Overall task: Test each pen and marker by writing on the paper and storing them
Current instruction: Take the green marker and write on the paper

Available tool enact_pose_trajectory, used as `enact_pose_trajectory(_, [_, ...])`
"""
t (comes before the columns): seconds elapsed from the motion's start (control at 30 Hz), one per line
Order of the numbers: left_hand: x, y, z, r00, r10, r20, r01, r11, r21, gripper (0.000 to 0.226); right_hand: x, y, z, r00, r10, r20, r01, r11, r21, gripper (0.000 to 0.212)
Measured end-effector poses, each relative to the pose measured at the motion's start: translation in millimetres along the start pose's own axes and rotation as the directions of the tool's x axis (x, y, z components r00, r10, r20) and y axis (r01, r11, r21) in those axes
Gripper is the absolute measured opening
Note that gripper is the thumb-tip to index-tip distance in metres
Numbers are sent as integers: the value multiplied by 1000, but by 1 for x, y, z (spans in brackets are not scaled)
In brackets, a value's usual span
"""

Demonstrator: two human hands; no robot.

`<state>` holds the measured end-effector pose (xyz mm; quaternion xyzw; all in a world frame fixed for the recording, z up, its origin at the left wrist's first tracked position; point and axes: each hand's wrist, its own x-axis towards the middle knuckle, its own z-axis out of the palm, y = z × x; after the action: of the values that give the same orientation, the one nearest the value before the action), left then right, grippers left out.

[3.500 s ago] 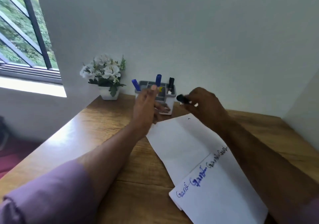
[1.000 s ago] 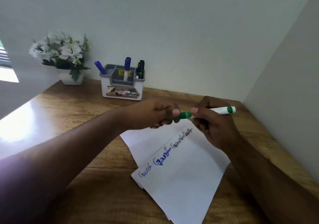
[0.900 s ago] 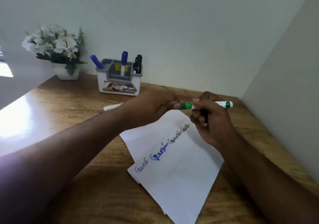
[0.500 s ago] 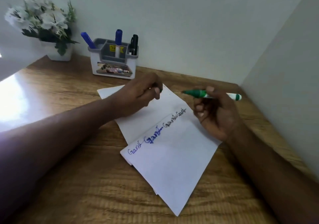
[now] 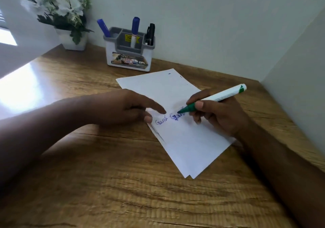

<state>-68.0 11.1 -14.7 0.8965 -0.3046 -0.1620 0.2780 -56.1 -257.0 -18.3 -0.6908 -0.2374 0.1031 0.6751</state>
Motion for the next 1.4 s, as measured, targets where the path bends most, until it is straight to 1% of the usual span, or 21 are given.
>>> enact_pose_trajectory(0.07, [3, 7, 0, 998, -3, 66, 1, 1000, 31, 45, -2, -2, 4, 999, -20, 50, 19, 1000, 13, 13])
enact_pose_trajectory(0.13, [7, 9, 1, 996, -16, 86, 10, 997, 77, 49, -5, 2, 12, 997, -8, 79, 9, 1000, -8, 15])
enact_pose_trajectory(0.27, [11, 10, 3, 998, -57, 8, 55, 992, 118, 61, -4, 13, 13, 990, 75, 116, -63, 993, -100, 17])
enact_pose_trajectory(0.37, [10, 10, 3, 999, -52, -2, 52, 991, 126, 58, 3, 8, 8, 978, 136, 158, -119, 986, -116, 18])
enact_pose_trajectory(0.43, [10, 11, 3, 999, -38, -12, 39, 989, 142, 45, 8, 6, 8, 978, 134, 157, -119, 988, -102, 20])
enact_pose_trajectory(0.5, [11, 10, 4, 999, -32, -14, 33, 986, 163, 39, 10, 7, 11, 984, 110, 143, -100, 992, -74, 29])
enact_pose_trajectory(0.53, [12, 10, 4, 999, -32, -9, 33, 985, 169, 38, 9, 10, 14, 987, 100, 129, -91, 993, -72, 30])
enact_pose_trajectory(0.57, [12, 10, 4, 999, -35, -5, 35, 985, 169, 39, 8, 12, 15, 990, 95, 108, -85, 992, -93, 27])
enact_pose_trajectory(0.63, [12, 9, 3, 999, -43, -3, 43, 988, 150, 42, 5, 15, 17, 993, 95, 70, -81, 980, -184, 15])
enact_pose_trajectory(0.67, [12, 9, 3, 999, -43, -5, 43, 989, 139, 46, 4, 15, 18, 993, 97, 62, -81, 971, -227, 14])
enact_pose_trajectory(0.77, [11, 10, 3, 999, -37, -9, 37, 990, 136, 57, 2, 12, 20, 994, 105, 43, -88, 953, -290, 22])
enact_pose_trajectory(0.93, [10, 13, 3, 999, -52, -4, 52, 988, 143, 54, 2, 10, 24, 993, 113, 35, -93, 931, -354, 29])
enact_pose_trajectory(1.03, [11, 14, 3, 998, -57, -7, 57, 988, 142, 43, 2, 7, 26, 991, 128, 46, -102, 926, -364, 29])
enact_pose_trajectory(1.1, [11, 13, 3, 999, -54, -7, 54, 988, 143, 40, 2, 6, 27, 989, 134, 67, -99, 921, -377, 28])
enact_pose_trajectory(1.2, [11, 14, 2, 998, -61, -5, 62, 989, 138, 47, 2, 5, 25, 986, 141, 92, -94, 916, -390, 25])
enact_pose_trajectory(1.27, [10, 15, 2, 998, -65, 2, 64, 988, 140, 55, 2, 6, 24, 988, 142, 68, -106, 922, -373, 23])
enact_pose_trajectory(1.33, [10, 15, 3, 998, -61, 9, 59, 987, 147, 52, 2, 7, 24, 990, 139, 37, -118, 931, -345, 22])
enact_pose_trajectory(1.4, [10, 15, 3, 998, -68, 4, 66, 986, 150, 49, 2, 7, 25, 991, 132, 37, -111, 933, -343, 22])
